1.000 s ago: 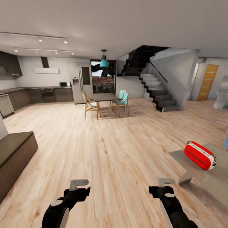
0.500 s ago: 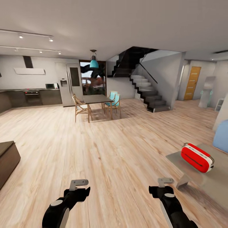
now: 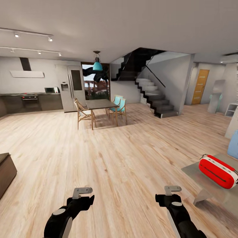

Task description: Turn on the radio receiver that's on the table in the living room.

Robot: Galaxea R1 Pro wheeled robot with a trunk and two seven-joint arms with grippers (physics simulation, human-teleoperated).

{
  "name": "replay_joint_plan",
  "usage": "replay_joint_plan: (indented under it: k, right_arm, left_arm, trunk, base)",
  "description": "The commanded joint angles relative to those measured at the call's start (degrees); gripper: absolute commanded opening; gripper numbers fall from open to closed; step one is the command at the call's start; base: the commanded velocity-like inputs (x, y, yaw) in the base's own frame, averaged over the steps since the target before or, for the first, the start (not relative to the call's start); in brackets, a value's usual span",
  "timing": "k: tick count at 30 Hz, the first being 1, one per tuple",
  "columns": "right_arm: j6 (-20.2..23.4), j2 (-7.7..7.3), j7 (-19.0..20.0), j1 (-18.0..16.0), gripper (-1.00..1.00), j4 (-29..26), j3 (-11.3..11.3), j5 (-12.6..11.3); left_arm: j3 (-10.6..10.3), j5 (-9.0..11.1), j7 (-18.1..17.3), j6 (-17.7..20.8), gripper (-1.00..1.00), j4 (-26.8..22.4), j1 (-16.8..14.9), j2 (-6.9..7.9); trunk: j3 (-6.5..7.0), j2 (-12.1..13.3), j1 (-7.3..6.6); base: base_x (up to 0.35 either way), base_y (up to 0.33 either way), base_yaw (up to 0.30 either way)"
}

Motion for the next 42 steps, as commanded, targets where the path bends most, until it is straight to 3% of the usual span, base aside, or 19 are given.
replay_joint_plan:
  k: [1, 26, 42]
  right_arm:
    - [0.00, 0.00, 0.00, 0.00, 1.00, 0.03, 0.00, 0.00]
    - [0.00, 0.00, 0.01, 0.00, 1.00, 0.46, 0.01, 0.00]
    - [-0.13, -0.05, -0.20, 0.00, 1.00, 1.30, 0.20, 3.30]
  left_arm:
    - [0.00, -0.01, 0.00, 0.00, 1.00, 0.00, 0.01, 0.00]
    - [-0.04, 0.08, 0.13, -0.19, 1.00, 0.62, 0.01, 0.00]
    - [-0.02, 0.10, 0.26, -1.85, 1.00, 0.62, 0.01, 0.00]
  trunk:
    - [0.02, 0.00, 0.00]
    - [1.17, 0.00, 0.00]
    - [1.21, 0.00, 0.00]
  base:
    - [0.261, 0.243, -0.192]
    - [0.293, 0.194, -0.267]
    - [0.280, 0.174, -0.015]
